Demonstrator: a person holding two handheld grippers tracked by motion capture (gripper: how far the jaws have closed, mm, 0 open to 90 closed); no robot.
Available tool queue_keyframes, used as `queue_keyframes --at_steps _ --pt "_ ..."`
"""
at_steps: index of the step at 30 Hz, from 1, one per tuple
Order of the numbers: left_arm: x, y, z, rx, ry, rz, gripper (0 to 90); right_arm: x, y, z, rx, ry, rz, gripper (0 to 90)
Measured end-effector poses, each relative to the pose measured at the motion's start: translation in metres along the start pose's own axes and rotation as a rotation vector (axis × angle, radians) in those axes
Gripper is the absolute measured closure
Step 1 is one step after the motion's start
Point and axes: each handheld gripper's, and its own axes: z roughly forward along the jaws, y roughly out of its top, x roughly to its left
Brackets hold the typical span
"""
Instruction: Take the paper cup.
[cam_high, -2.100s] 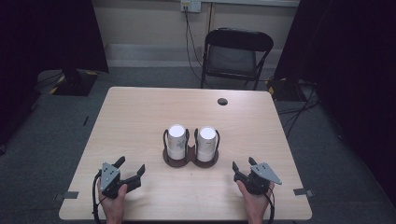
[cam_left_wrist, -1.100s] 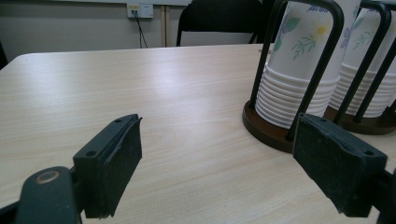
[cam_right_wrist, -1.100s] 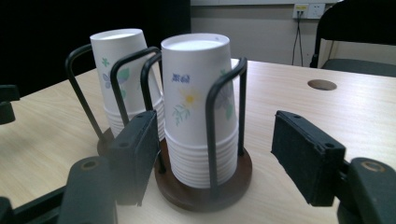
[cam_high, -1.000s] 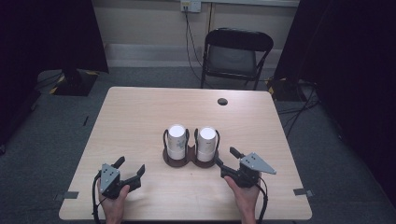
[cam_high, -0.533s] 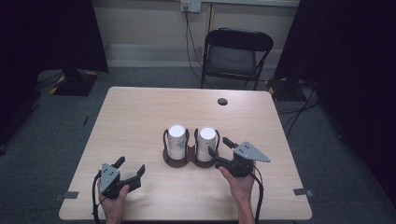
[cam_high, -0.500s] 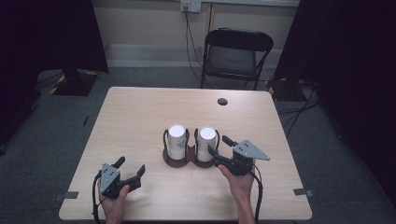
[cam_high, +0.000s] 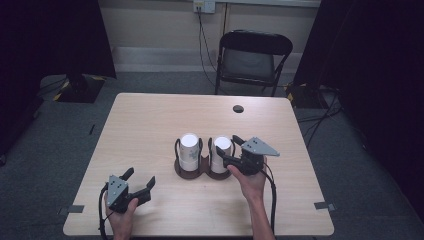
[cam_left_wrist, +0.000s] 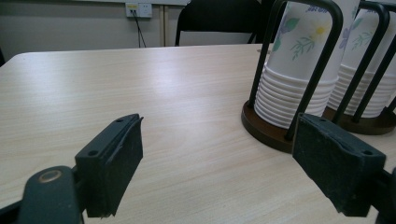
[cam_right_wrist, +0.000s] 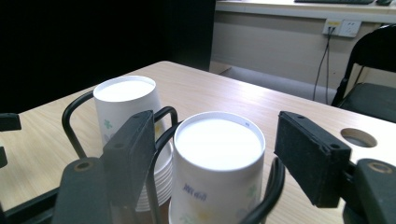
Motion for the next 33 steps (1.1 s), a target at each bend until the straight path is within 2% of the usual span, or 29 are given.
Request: queue_keyframes --at_steps 5,13,21,28,33 --pt "0.0 0.0 0.0 -0.003 -0.001 0.002 16.3 -0.003 0.001 0.015 0.031 0.008 -0.002 26.3" --pt "0.0 -0.001 -0.001 -0.014 -0.001 -0.001 16.4 -0.003 -0.001 0.025 0.044 0.006 -0.001 26.3" --pt "0.001 -0.001 -0.002 -0.021 -0.002 -0.009 16.5 -0.004 -0.003 0.03 0.067 0.002 -0.006 29.2" --pt "0.001 -0.001 -0.002 -0.021 -0.004 -0.008 15.9 -0.001 -0.004 0.033 0.091 -0.01 -0.038 34.5" --pt "0.001 -0.001 -0.001 -0.017 -0.009 -0.002 16.0 -0.002 -0.005 0.033 0.087 -0.01 -0.04 35.0"
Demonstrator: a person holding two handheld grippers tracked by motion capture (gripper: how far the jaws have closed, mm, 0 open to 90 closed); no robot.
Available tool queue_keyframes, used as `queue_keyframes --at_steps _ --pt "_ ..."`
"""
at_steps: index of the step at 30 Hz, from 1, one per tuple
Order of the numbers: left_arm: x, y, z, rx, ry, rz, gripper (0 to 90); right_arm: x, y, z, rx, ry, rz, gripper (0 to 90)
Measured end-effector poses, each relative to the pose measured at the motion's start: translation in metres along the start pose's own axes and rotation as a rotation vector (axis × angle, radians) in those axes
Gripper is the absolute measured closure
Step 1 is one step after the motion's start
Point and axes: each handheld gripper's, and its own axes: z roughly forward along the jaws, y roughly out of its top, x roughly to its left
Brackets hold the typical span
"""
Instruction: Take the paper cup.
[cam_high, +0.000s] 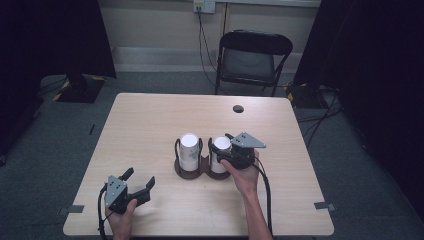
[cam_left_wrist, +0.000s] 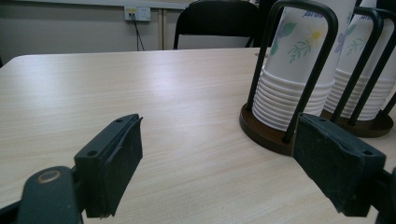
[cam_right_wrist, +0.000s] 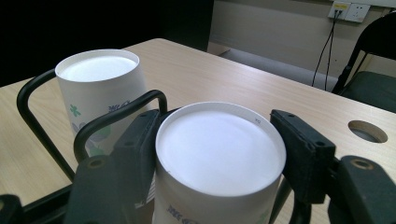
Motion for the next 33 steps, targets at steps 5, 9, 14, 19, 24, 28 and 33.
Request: queue_keyframes --at_steps 5,9,14,19,24,28,33 --pt "0.0 0.0 0.0 0.001 -0.002 -0.004 16.4 -0.001 0.001 0.0 0.0 0.002 0.001 35.6" --pt "0.001 0.0 0.0 0.0 -0.004 -0.007 17.5 -0.001 0.002 -0.001 -0.012 0.001 0.003 35.8" --pt "-0.001 0.0 0.001 0.004 0.002 0.002 18.0 -0.002 0.006 -0.003 -0.023 0.004 0.006 36.0" --pt "0.0 0.0 0.0 0.001 -0.004 0.003 17.6 -0.002 0.009 -0.005 -0.035 0.004 0.01 36.4" --pt "0.0 0.0 0.0 -0.007 -0.012 0.002 16.0 -0.002 0.014 -0.007 -0.05 0.005 0.011 36.8" --pt "0.0 0.0 -0.001 -0.007 -0.012 0.009 15.9 -0.003 0.015 -0.008 -0.048 0.004 0.01 36.9" --pt "-0.001 0.0 0.0 0.0 0.005 0.004 15.6 -0.003 0.017 -0.01 -0.055 0.005 0.01 37.0"
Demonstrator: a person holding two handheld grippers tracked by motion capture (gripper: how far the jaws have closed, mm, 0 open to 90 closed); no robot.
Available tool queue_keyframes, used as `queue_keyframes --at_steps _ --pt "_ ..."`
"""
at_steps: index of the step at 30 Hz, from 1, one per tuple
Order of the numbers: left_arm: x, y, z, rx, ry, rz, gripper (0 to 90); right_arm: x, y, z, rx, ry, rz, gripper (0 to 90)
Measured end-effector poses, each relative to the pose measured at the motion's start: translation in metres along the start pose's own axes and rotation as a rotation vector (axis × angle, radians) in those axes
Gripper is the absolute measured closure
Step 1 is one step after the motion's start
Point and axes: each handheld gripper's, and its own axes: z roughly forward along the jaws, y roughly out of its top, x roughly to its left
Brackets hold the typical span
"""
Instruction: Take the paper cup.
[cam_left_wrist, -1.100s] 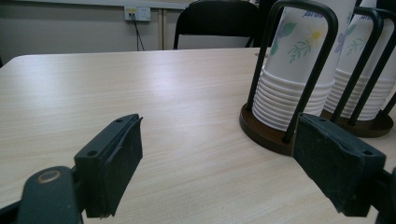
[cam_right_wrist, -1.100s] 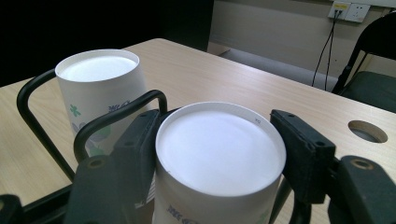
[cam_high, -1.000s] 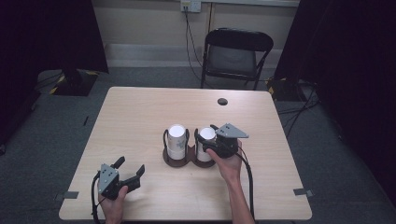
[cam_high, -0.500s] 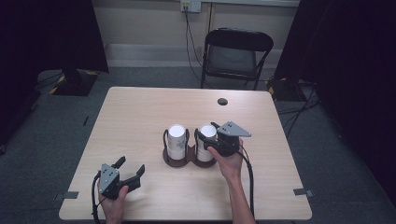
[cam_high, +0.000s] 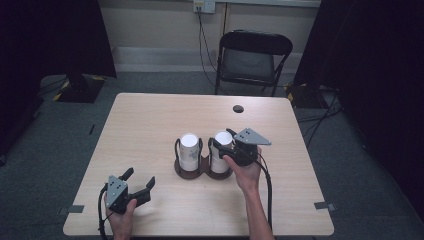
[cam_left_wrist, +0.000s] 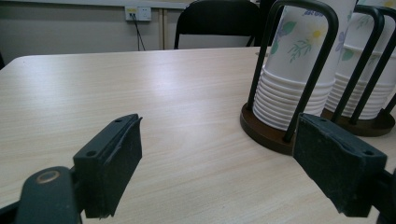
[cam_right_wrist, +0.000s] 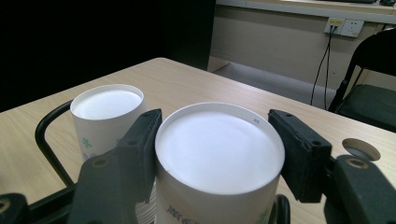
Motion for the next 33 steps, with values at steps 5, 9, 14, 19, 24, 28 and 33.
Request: queue_keyframes --at_steps 5,9,14,19,24,28,33 --pt "0.0 0.0 0.001 0.008 -0.005 0.006 15.8 -0.001 0.006 -0.003 -0.009 0.0 -0.002 37.0" --pt "0.001 0.001 0.001 0.015 -0.008 0.004 16.0 -0.001 0.009 -0.004 -0.017 0.004 0.0 37.0" --pt "0.0 0.001 0.003 0.028 -0.015 0.01 16.3 -0.001 0.014 -0.004 -0.02 0.004 -0.008 37.1" --pt "-0.001 0.002 0.005 0.048 -0.022 0.03 16.7 -0.001 0.018 -0.005 -0.02 0.002 -0.008 37.1" --pt "0.0 0.002 0.004 0.046 -0.018 0.014 16.5 -0.002 0.022 -0.007 -0.026 0.0 -0.005 37.2" --pt "-0.002 0.002 0.005 0.05 -0.009 0.028 16.3 -0.002 0.025 -0.007 -0.028 0.001 -0.005 37.2" --pt "-0.002 0.002 0.004 0.045 -0.031 0.031 15.9 -0.002 0.027 -0.009 -0.03 0.002 0.007 37.3"
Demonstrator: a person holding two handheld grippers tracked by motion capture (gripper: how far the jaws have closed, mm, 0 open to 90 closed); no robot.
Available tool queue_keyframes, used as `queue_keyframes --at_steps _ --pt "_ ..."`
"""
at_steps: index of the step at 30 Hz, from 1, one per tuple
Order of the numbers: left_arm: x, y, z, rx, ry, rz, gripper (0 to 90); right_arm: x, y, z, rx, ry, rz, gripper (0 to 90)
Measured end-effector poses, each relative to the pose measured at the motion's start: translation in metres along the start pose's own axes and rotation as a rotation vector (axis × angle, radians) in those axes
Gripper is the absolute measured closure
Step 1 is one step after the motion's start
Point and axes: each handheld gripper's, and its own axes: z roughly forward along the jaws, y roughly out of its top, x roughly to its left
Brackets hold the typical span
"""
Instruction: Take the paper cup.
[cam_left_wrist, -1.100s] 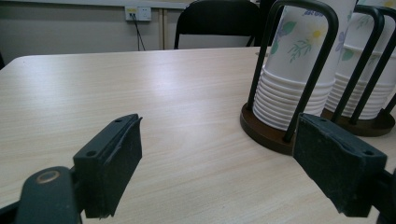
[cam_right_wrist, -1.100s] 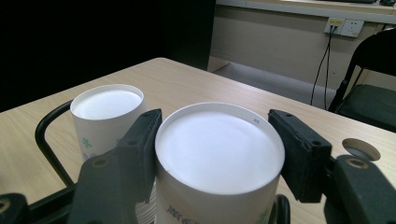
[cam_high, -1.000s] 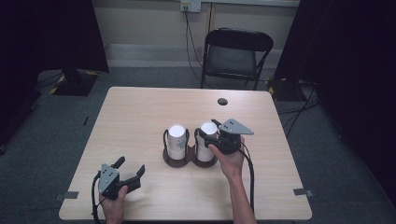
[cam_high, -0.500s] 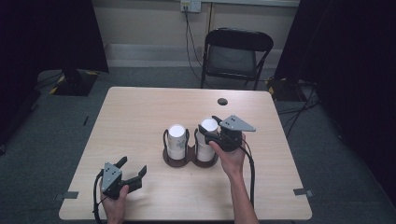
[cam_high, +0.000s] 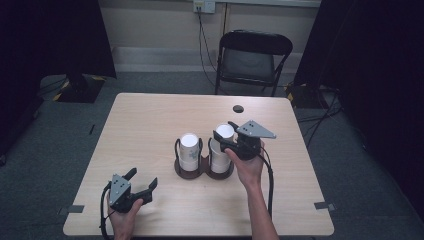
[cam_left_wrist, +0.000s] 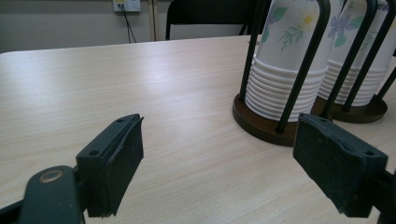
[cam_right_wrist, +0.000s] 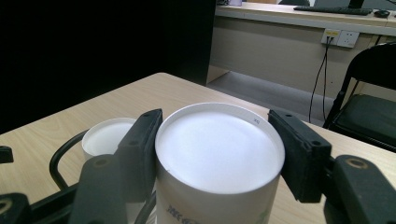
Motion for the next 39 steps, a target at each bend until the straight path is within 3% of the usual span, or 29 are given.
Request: queue_keyframes --at_steps 23,32,39 --pt "-0.001 0.0 0.001 0.009 -0.003 -0.005 15.9 0.002 0.008 -0.007 -0.023 -0.006 0.005 37.3" --pt "0.001 0.001 0.001 0.013 -0.024 -0.044 17.7 -0.005 0.009 -0.016 -0.05 0.007 0.064 37.3" --pt "-0.003 0.004 0.004 0.01 -0.034 -0.024 19.5 -0.003 0.009 -0.024 -0.081 0.014 0.091 37.3"
